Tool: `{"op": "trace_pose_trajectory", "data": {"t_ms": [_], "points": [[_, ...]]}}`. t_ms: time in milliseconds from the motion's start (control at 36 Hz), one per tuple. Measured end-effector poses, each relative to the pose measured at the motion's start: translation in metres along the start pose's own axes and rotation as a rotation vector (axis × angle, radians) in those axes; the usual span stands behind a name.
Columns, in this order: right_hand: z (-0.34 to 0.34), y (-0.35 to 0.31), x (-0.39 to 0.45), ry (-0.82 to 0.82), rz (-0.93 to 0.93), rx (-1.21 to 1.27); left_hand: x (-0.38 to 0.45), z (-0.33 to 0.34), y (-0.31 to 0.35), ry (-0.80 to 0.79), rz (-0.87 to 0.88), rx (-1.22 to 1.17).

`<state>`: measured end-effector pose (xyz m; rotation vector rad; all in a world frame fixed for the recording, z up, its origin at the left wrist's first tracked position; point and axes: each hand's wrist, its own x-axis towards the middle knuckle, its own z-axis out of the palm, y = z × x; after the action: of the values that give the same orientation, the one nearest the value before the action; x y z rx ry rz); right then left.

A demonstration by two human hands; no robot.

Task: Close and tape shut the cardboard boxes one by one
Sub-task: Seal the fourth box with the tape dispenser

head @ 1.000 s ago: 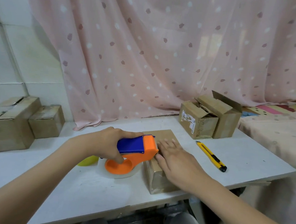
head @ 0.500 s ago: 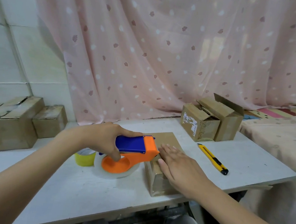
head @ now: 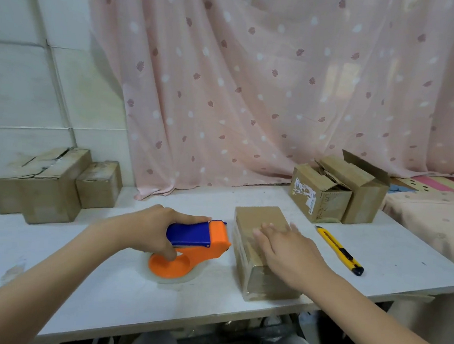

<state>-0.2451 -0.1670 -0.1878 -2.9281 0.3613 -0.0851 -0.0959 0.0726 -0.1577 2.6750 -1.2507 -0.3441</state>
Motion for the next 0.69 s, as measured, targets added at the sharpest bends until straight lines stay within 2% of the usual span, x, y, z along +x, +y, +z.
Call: {"op": "trace_pose_trajectory", "data": {"t_ms": [111,194,250,472,694], "points": [[-0.007,-0.022,0.026,0.012,0.210,0.014,0.002,0.000,0.001,0.015,0.008,0.030],[-0.006,-0.029,0.059,-0.130,0.403,0.100,0.001,0.001,0.001,0.014,0.007,0.030],[-0.006,-0.032,0.076,-0.198,0.462,0.112,0.000,0.001,-0.001,0.017,0.006,0.027],[-0.034,-0.044,0.070,-0.380,0.327,-0.185,0.004,0.004,-0.006,0.030,0.031,0.033],[-0.051,-0.055,0.068,-0.548,0.352,-0.191,0.007,0.007,-0.010,0.047,0.040,0.021]]}}
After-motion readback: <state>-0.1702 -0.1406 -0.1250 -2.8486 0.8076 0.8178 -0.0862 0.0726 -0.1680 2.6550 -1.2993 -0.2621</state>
